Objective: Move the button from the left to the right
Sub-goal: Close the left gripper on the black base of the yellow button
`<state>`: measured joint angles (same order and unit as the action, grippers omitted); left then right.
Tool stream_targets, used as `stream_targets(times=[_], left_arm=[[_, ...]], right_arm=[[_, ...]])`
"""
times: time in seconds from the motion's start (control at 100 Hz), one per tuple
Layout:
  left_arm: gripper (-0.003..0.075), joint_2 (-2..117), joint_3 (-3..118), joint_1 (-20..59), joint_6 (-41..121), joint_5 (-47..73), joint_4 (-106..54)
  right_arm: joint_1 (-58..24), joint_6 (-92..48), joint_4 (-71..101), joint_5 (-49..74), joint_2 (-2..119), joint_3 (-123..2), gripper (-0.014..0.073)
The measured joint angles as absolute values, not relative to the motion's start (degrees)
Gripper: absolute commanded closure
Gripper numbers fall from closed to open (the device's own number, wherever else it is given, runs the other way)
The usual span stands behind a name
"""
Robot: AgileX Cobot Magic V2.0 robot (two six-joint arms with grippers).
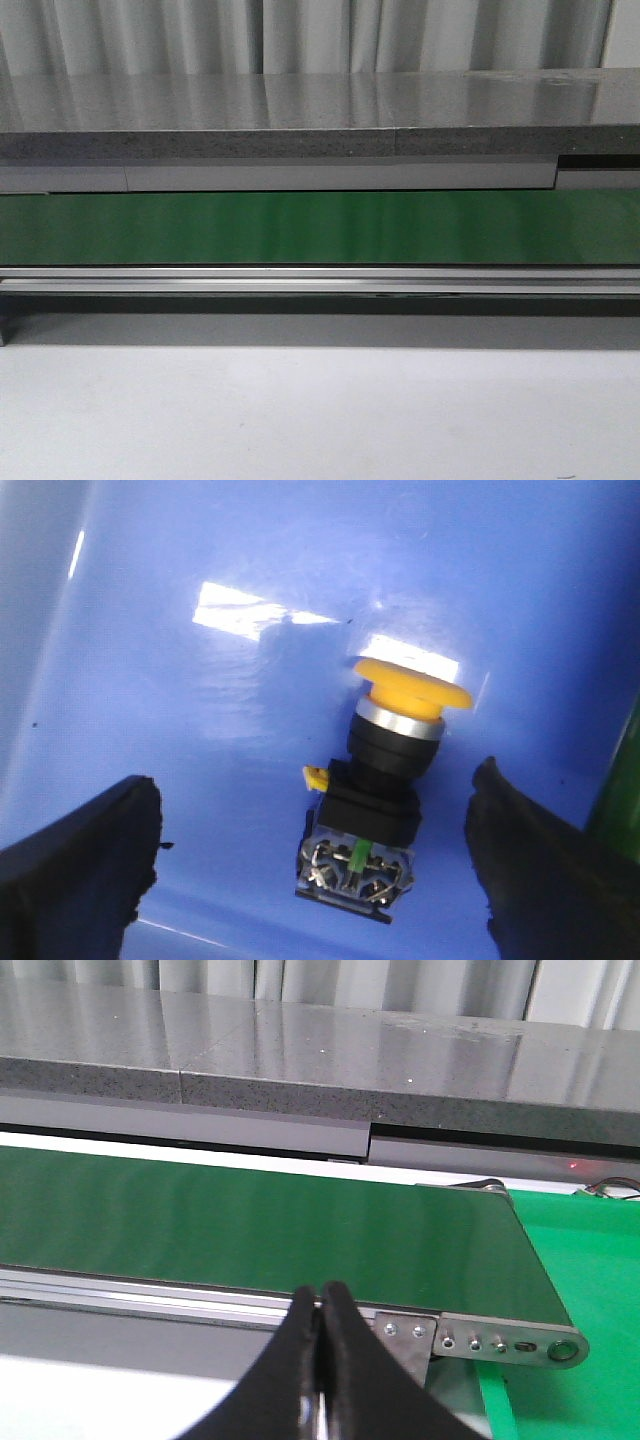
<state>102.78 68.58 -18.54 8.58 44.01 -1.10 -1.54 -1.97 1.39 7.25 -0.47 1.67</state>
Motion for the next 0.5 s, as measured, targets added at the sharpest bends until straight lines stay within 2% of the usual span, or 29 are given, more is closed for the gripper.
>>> stream_targets(times=[0.5], left_arm=[[0.013, 108.74, 68.6, -18.54, 9.62, 42.52, -2.5]], right_arm=[[-1.54, -1.97, 1.39, 7.25, -0.47, 1.67, 0.0715]])
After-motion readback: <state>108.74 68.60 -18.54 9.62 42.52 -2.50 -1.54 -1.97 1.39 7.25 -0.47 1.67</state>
